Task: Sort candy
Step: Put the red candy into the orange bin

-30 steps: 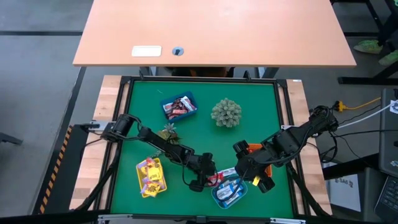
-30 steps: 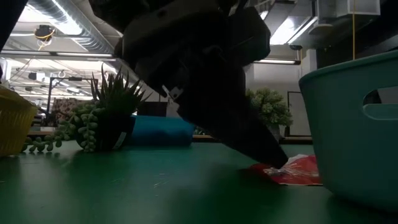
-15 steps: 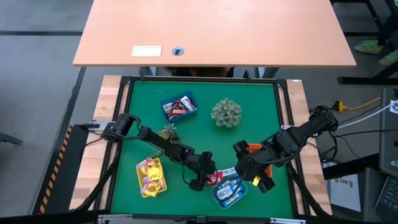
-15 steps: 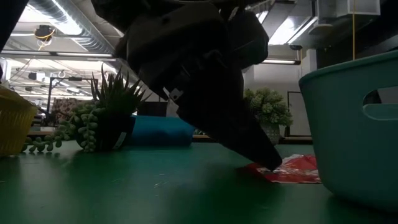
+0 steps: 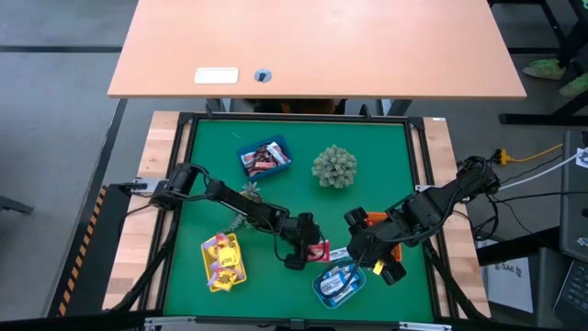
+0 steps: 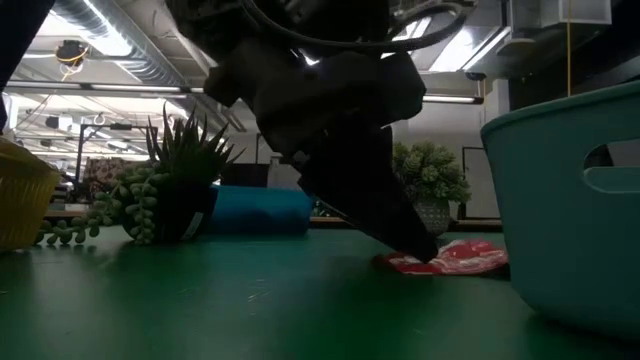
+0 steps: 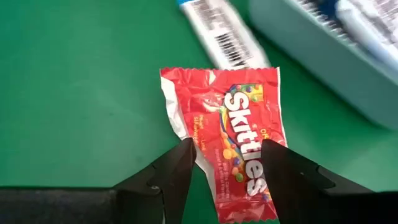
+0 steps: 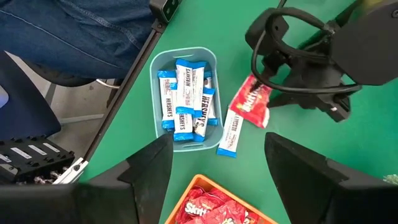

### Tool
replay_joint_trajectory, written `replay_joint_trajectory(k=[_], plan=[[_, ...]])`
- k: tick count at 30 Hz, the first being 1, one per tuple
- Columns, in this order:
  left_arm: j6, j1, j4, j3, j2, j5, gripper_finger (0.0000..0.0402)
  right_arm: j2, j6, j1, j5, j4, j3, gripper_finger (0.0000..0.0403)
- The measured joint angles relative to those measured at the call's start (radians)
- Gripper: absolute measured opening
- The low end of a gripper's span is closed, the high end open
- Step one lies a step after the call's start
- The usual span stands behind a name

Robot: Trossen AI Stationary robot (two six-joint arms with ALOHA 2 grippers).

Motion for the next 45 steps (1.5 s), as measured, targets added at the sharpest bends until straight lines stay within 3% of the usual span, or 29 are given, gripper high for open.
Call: replay_joint_trajectory(k=[13, 28, 33, 39, 45], plan=[[0.002, 0.066, -0.020, 0.000, -0.002, -0.064, 0.0179, 0.000, 0.000, 0.000, 0.000, 0.000, 0.000, 0.0253], [-0.029, 0.059, -0.019, -0.002, 0.000, -0.371, 0.0179, 0.000, 0.000, 0.000, 0.000, 0.002, 0.000, 0.0253], [-0.023, 0.059, -0.020, -0.002, -0.002, -0.360, 0.0179, 0.000, 0.000, 0.000, 0.002, 0.002, 0.000, 0.0253], [-0.020, 0.058, 0.001, 0.010, -0.011, -0.351, 0.0179, 0.000, -0.004, 0.000, 0.078, -0.017, 0.000, 0.0253], [0.018, 0.051, -0.004, 0.058, -0.013, -0.350, 0.0179, 0.000, -0.011, 0.000, 0.117, -0.128, -0.001, 0.0253]])
